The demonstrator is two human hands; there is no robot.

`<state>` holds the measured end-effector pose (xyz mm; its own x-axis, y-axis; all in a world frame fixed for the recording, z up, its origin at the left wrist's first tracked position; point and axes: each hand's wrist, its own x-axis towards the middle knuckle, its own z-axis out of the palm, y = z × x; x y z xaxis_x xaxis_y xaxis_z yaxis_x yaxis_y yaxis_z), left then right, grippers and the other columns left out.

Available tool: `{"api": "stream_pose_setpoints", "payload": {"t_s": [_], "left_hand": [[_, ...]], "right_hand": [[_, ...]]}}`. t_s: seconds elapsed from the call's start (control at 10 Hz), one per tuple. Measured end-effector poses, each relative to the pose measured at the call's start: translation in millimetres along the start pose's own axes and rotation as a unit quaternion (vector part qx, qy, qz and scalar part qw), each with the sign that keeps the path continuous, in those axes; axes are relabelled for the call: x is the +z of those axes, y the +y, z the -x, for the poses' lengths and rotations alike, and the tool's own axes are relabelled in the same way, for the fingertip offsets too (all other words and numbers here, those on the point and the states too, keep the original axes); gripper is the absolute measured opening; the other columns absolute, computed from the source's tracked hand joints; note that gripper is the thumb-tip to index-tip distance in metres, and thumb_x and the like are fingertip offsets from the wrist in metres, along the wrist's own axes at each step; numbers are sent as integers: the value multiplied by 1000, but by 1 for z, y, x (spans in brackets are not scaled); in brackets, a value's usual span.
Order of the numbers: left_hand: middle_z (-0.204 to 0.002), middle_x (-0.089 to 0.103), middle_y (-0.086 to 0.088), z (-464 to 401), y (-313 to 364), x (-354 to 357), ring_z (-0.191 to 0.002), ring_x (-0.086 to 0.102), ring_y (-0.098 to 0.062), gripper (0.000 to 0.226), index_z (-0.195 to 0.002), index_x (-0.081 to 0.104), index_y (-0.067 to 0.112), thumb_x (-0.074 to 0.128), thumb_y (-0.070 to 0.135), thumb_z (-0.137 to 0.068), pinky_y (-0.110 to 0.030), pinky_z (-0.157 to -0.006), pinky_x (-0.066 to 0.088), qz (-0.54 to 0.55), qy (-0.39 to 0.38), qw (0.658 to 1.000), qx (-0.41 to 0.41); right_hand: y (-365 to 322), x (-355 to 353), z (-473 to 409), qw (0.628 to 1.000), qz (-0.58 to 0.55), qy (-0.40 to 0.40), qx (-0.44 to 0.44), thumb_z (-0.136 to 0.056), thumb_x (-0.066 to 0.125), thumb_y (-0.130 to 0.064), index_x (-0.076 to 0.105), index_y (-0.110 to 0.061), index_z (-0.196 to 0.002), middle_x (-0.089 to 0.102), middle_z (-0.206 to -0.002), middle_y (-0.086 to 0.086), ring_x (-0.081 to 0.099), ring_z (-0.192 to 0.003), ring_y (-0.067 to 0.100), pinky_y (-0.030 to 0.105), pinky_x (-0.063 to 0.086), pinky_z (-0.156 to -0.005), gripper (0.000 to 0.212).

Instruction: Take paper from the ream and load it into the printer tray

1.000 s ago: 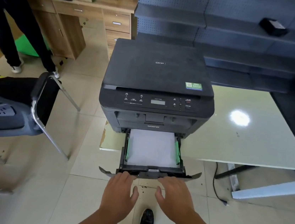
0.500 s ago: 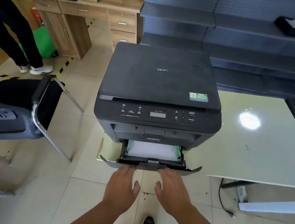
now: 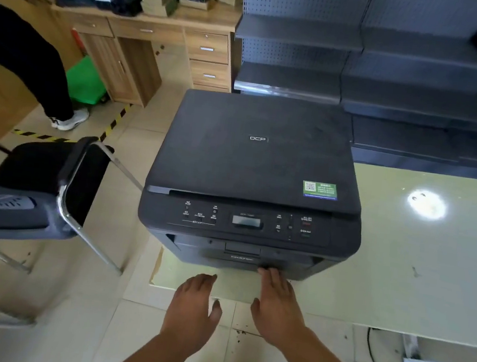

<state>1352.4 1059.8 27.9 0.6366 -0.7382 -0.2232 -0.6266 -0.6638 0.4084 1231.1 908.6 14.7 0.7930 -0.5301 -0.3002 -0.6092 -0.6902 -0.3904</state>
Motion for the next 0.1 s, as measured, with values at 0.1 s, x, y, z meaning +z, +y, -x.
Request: {"api": "stream_pose_setpoints", "payload": {"t_s": [0.1], "left_hand": [[-140, 51, 5, 4, -4, -5, -128, 45, -14, 52, -142, 42, 21, 48, 35, -92, -30, -113, 33, -20, -6, 1000, 1]], "right_hand": [[6, -10, 11, 995, -95, -8, 40, -92, 52, -28, 42, -20, -142, 49, -142, 2, 46, -130, 19, 33, 36, -112, 51]]}}
